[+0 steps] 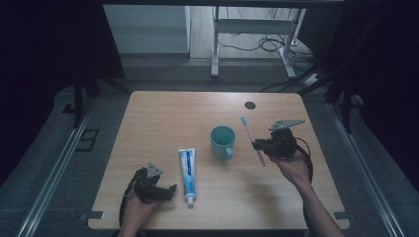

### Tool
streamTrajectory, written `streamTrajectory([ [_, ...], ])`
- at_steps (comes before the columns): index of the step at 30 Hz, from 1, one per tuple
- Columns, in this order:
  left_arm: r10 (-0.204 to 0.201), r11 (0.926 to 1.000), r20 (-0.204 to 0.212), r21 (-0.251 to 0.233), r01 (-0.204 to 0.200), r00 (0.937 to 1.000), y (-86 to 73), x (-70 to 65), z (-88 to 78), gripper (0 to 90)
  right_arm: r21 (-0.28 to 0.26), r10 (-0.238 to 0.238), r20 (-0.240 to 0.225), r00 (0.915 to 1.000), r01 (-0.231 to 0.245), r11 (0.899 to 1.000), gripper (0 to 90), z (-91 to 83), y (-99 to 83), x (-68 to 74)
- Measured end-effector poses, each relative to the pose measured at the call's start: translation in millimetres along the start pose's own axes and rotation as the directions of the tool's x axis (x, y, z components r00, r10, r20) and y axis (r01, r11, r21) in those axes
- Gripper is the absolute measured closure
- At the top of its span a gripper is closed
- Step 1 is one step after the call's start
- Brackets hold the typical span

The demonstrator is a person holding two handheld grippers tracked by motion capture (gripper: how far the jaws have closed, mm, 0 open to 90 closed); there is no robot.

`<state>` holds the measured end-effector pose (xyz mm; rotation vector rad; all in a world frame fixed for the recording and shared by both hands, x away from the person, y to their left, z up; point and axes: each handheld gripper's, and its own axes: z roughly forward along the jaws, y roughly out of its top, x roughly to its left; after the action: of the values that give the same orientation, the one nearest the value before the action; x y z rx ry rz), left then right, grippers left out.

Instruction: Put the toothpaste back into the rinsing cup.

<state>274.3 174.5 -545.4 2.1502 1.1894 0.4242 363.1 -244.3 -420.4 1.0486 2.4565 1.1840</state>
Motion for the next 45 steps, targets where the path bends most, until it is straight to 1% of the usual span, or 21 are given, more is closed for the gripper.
streamTrajectory([
  [3, 0.000, 1.0000, 0.000, 0.000, 0.000, 1.0000, 0.0, 0.0, 0.0, 1.0, -0.015, -0.004, -0.002, 1.0000, 0.004, 1.000, 79.1, 2.0, 4.2, 1.0],
  [7, 0.000, 1.0000, 0.000, 0.000, 0.000, 1.0000, 0.0, 0.0, 0.0, 1.0, -0.021, -0.006, -0.002, 1.0000, 0.006, 1.000, 79.1, 3.3, 7.1, 1.9],
  [10, 0.001, 1.0000, 0.000, 0.000, -0.001, 1.0000, 0.0, 0.1, 0.0, 1.0, -0.039, -0.009, -0.005, 0.9999, 0.009, 0.999, 79.1, 5.5, 11.0, 2.7],
  [14, 0.001, 1.0000, 0.001, 0.000, -0.001, 1.0000, 0.0, 0.1, 0.0, 1.0, -0.050, -0.006, -0.011, 0.9999, 0.005, 0.999, 79.1, 7.5, 13.9, 2.9],
  [22, -0.003, 1.0000, 0.001, 0.000, 0.003, 1.0000, -0.1, -0.1, 0.0, 1.0, -0.074, -0.010, -0.024, 0.9997, 0.008, 0.997, 79.1, 15.4, 24.1, 5.8],
  [33, -0.003, 1.0000, 0.001, 0.000, 0.003, 1.0000, -0.1, -0.1, 0.0, 1.0, -0.108, 0.002, -0.040, 0.9992, -0.006, 0.994, 79.1, 20.2, 37.2, 7.5],
  [43, -0.002, 1.0000, 0.001, 0.000, 0.002, 1.0000, 0.0, -0.1, 0.0, 1.0, -0.128, 0.006, -0.043, 0.9990, -0.011, 0.992, 79.1, 24.0, 45.9, 9.3],
  [45, -0.003, 1.0000, 0.001, 0.001, 0.003, 1.0000, -0.1, -0.1, 0.0, 1.0, -0.141, 0.004, -0.046, 0.9989, -0.010, 0.990, 79.1, 25.3, 48.2, 9.6],
])
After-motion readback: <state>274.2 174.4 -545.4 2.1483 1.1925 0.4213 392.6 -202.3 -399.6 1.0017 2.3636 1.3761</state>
